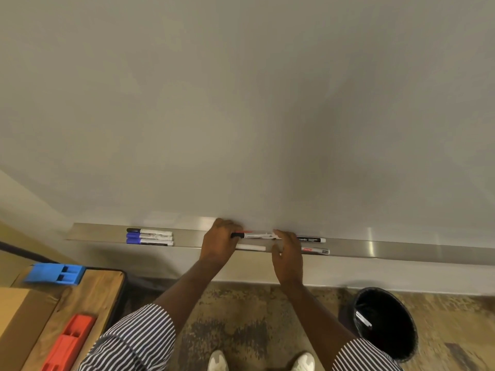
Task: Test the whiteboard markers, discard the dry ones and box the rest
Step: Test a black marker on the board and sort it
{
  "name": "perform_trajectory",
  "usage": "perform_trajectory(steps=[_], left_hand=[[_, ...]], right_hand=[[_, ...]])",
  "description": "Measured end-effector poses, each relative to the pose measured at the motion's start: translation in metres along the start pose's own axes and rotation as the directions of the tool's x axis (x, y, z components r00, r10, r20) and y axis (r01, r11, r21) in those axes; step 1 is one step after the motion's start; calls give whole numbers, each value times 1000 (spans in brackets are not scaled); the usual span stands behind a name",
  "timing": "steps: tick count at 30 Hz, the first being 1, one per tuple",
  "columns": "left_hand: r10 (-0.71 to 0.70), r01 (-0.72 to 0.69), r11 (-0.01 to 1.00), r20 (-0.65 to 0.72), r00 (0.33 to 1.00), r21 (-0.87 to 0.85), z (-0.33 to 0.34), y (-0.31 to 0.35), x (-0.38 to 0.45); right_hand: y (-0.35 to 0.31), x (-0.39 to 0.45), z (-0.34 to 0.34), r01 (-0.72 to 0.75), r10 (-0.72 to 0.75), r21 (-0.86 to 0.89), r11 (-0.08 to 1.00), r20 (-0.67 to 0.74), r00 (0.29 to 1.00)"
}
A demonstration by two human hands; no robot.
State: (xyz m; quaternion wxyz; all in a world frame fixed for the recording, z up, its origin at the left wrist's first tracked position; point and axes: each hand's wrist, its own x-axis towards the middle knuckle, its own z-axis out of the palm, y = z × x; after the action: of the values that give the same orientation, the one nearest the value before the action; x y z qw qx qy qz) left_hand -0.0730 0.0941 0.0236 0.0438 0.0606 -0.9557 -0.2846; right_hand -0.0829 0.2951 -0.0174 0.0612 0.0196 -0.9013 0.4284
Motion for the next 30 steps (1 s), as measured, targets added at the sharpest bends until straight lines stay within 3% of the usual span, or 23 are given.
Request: perform_trajectory(steps=[2, 4, 7, 9, 14, 17, 21, 24, 26, 30], left_hand=[[-86, 80, 985, -34, 996, -153, -2, -6, -5], [-144, 124, 922, -29, 989, -366, -6, -9, -10], [-183, 167, 798, 32, 983, -579, -20, -2, -15], [-156, 155, 756, 55, 986, -636, -29, 6, -18], [-105, 60, 598, -3, 994, -799, -63, 33, -23], [-147, 32, 378, -26, 989, -925, -79, 54, -26], [-218, -12, 186, -53, 975, -982, -88, 84, -28], [-316, -6, 0, -6, 949, -1000, -94, 107, -26], [-405, -9, -60, 16, 914, -998, -96, 116, -25], [-508, -4, -88, 41, 861, -996, -97, 120, -23]], right_hand=[[-7, -1, -6, -110, 121, 154, 982, -65, 991], [-20, 0, -11, -255, 284, 389, 885, -18, 959], [-48, 8, -16, -437, 388, 705, 559, 243, 889], [-69, 11, -22, -476, 306, 743, 470, 369, 878], [-112, 11, -31, -465, 148, 754, 464, 451, 880], [-146, 11, -36, -386, 155, 828, 406, 354, 922], [-189, 6, -39, -268, 141, 913, 306, 235, 962], [-208, 1, -30, -251, 221, 908, 335, 183, 958], [-214, 0, -27, -233, 265, 902, 364, 140, 954], [-219, 3, -27, -212, 292, 894, 395, 97, 952]])
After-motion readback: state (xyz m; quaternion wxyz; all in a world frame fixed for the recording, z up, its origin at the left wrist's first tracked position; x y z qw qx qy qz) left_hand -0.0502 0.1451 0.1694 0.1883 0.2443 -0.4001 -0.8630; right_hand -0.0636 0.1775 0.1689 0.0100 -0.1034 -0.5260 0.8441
